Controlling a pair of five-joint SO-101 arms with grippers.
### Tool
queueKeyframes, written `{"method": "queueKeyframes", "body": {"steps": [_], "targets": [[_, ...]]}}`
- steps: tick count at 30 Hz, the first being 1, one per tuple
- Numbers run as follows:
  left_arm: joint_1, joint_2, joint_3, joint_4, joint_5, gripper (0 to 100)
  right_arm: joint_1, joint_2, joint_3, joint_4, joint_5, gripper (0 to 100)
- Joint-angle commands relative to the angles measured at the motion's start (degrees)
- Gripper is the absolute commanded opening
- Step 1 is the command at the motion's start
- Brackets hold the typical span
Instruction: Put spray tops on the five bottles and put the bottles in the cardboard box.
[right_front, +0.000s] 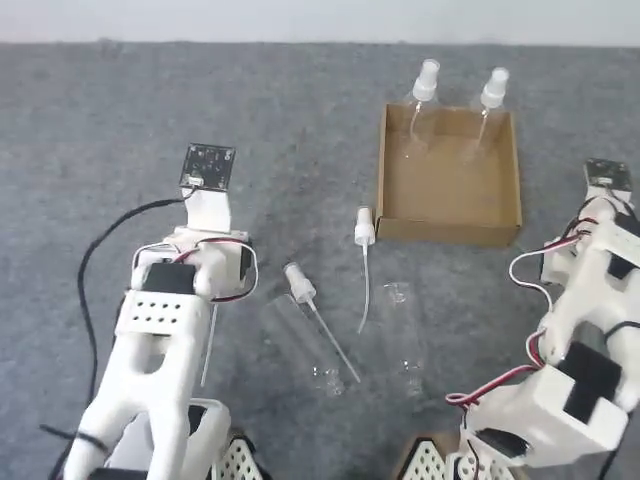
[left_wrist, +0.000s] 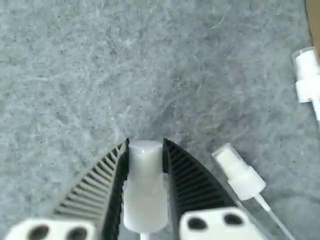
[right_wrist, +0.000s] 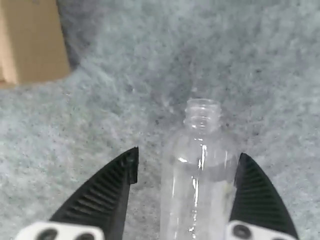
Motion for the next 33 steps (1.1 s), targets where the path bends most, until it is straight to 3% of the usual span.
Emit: {"method": "queueKeyframes", "body": {"steps": [1, 7, 16, 22, 33], "targets": [[-0.18, -2.46, -0.48, -1.49, -0.53, 1, 0.40, -0.92, -0.35, -0.48, -1.05, 24.8], [-0.18, -2.46, -0.48, -1.49, -0.53, 1, 0.57, -0.92, 1.58, -0.66, 8.79, 17.7], [-0.18, -2.46, -0.48, -1.49, -0.53, 1, 2.07, -1.01, 3.34, -0.48, 15.30, 25.9], [-0.35, -2.46, -0.48, -1.49, -0.44, 1, 2.33, -0.92, 3.43, -0.48, 20.66, 25.8], [-0.09, -2.90, -0.92, -1.58, -0.53, 1, 2.42, -2.07, 4.75, -0.66, 20.84, 5.7]]}}
